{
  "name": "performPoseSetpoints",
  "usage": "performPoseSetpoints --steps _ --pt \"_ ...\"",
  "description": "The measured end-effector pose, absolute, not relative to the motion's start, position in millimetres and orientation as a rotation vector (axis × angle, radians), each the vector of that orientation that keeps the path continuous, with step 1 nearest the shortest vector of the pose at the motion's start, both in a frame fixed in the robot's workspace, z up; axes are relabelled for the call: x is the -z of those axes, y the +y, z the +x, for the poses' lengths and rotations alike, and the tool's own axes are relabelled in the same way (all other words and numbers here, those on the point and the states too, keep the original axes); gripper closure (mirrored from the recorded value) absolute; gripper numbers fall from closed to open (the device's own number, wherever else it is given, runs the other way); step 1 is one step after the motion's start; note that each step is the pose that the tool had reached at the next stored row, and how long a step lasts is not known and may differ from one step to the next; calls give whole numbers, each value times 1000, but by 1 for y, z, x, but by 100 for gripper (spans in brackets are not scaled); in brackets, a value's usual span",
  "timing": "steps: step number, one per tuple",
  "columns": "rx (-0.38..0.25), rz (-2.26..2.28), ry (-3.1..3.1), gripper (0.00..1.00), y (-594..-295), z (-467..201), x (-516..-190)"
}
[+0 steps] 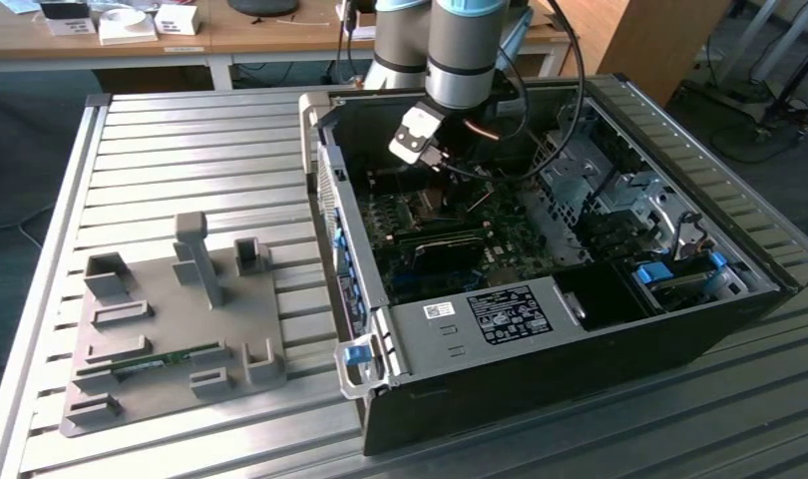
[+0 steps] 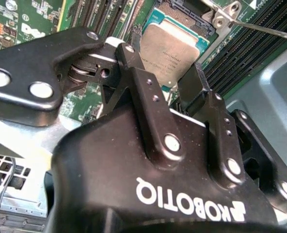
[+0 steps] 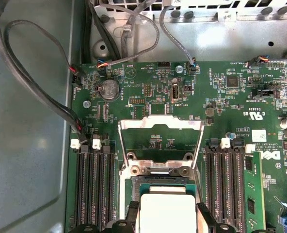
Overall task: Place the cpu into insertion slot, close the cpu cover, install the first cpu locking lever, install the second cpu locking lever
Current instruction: 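Place the cpu into insertion slot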
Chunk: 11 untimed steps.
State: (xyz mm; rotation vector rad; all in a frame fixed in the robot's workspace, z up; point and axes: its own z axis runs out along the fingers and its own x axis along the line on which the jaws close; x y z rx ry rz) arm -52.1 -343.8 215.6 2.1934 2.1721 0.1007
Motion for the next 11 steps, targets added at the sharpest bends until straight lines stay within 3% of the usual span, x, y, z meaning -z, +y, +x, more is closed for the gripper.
performPoseSetpoints --steps 11 --pt "-101 2193 2172 46 -344 -54 -209"
